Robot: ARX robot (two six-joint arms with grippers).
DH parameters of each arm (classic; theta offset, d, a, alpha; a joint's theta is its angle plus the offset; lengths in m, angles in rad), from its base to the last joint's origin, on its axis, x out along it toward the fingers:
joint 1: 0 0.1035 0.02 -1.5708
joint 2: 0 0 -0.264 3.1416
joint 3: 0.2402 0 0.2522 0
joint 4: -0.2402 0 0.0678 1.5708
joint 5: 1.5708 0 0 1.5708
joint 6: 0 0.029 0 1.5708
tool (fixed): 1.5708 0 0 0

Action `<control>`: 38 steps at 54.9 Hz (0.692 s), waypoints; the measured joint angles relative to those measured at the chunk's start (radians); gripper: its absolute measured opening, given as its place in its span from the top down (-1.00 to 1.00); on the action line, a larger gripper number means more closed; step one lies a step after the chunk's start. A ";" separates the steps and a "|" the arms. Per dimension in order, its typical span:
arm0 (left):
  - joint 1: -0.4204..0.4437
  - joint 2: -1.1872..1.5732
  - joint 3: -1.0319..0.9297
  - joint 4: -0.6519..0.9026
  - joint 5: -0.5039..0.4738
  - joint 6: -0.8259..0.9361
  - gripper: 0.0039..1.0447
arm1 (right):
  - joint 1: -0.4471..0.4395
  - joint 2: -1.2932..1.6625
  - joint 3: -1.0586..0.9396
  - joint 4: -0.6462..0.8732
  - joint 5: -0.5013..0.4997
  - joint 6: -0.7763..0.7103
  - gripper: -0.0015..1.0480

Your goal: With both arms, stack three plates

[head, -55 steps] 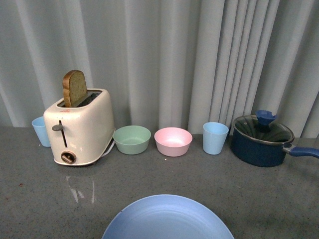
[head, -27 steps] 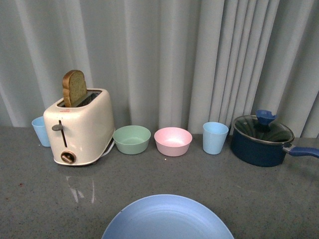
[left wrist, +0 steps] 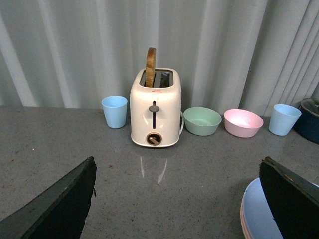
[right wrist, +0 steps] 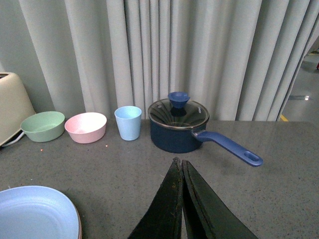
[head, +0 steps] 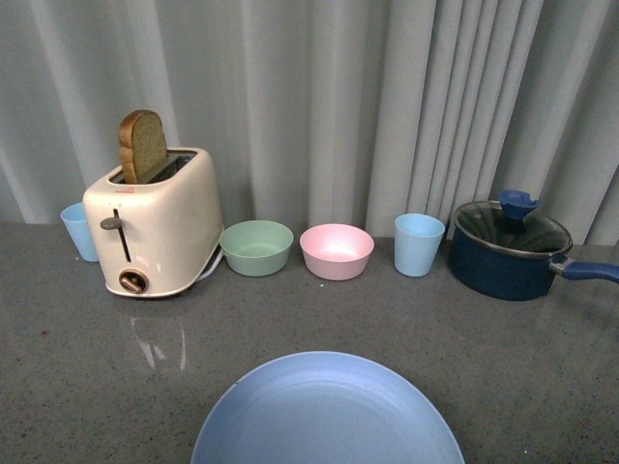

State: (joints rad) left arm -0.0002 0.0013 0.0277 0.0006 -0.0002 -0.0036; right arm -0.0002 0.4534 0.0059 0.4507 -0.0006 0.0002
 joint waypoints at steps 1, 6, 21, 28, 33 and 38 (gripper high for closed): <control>0.000 0.000 0.000 0.000 0.000 0.000 -0.87 | 0.000 -0.014 0.000 -0.013 0.000 0.000 0.94; 0.000 0.000 0.000 0.000 0.000 0.000 -0.87 | 0.000 -0.080 0.000 -0.077 0.000 0.000 0.94; 0.000 0.000 0.000 0.000 0.000 0.000 -0.87 | 0.000 -0.198 0.000 -0.192 0.000 0.000 0.94; 0.000 0.000 0.000 0.000 0.000 0.000 -0.87 | 0.000 -0.241 0.000 -0.235 0.000 0.000 0.94; 0.000 0.000 0.000 0.000 0.000 0.000 -0.87 | 0.000 -0.272 0.000 -0.266 0.000 0.000 0.94; 0.000 0.000 0.000 0.000 0.000 0.000 -0.87 | 0.000 -0.359 0.000 -0.379 0.000 0.000 0.94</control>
State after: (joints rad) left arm -0.0002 0.0013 0.0277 0.0002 -0.0002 -0.0036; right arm -0.0002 0.0948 0.0063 0.0719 -0.0010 0.0002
